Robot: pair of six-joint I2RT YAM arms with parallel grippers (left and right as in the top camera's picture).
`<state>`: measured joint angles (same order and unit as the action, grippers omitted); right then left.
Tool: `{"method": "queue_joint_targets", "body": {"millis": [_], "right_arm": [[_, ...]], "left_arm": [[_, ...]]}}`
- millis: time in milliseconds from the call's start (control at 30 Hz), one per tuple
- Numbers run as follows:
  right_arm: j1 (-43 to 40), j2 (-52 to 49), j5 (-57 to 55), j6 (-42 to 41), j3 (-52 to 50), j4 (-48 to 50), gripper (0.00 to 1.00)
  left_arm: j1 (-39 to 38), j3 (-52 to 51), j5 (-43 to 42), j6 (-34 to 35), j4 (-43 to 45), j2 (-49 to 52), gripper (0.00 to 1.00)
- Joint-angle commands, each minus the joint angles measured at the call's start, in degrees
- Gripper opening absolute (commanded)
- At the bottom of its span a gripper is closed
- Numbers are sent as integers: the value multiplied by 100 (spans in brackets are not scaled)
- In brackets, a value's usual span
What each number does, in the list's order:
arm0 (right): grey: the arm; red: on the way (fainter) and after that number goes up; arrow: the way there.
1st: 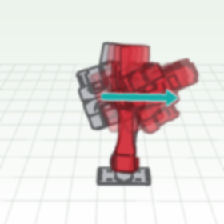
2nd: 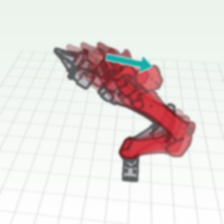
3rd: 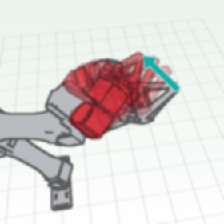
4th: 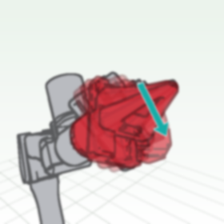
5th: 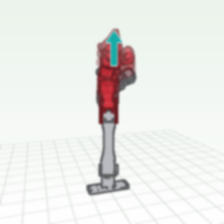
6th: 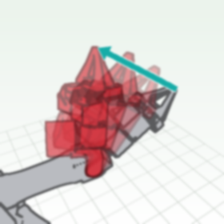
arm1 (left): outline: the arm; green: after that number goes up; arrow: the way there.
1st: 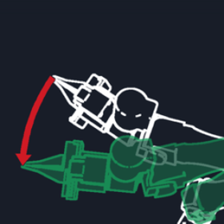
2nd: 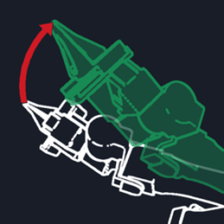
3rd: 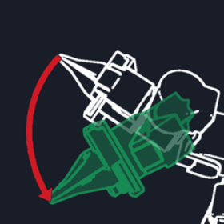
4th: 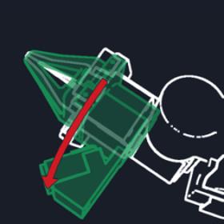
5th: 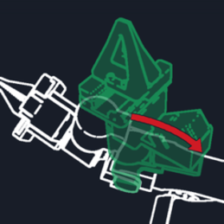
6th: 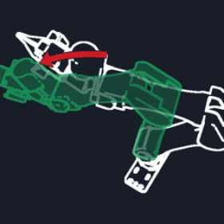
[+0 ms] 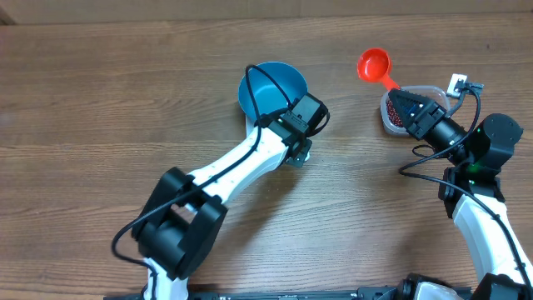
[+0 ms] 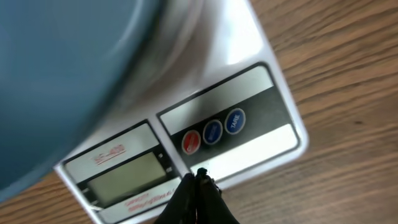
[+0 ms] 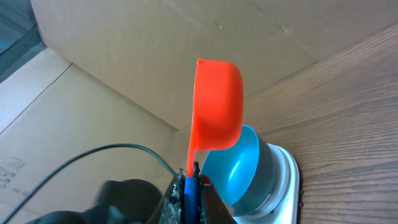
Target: Scoop item into bowl and weigh 150g on scale
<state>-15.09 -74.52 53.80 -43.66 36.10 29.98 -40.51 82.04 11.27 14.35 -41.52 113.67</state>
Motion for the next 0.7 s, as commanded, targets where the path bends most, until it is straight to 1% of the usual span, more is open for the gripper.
{"method": "queue_joint_targets", "body": {"millis": [0,233,400,667], "right_arm": [[-42,46,31,48,101,7,4],[-42,46,28,48,101,9,4],[-42,46,28,48,101,9,4],[-42,46,28,46,101,9,4]], "left_arm": [[-33,-33,-35,-153,63,201,4],[-15,-33,7,-155,280,212,5],[11,-33,280,-155,280,275,4],[11,-33,286,-153,297,291,4]]}}
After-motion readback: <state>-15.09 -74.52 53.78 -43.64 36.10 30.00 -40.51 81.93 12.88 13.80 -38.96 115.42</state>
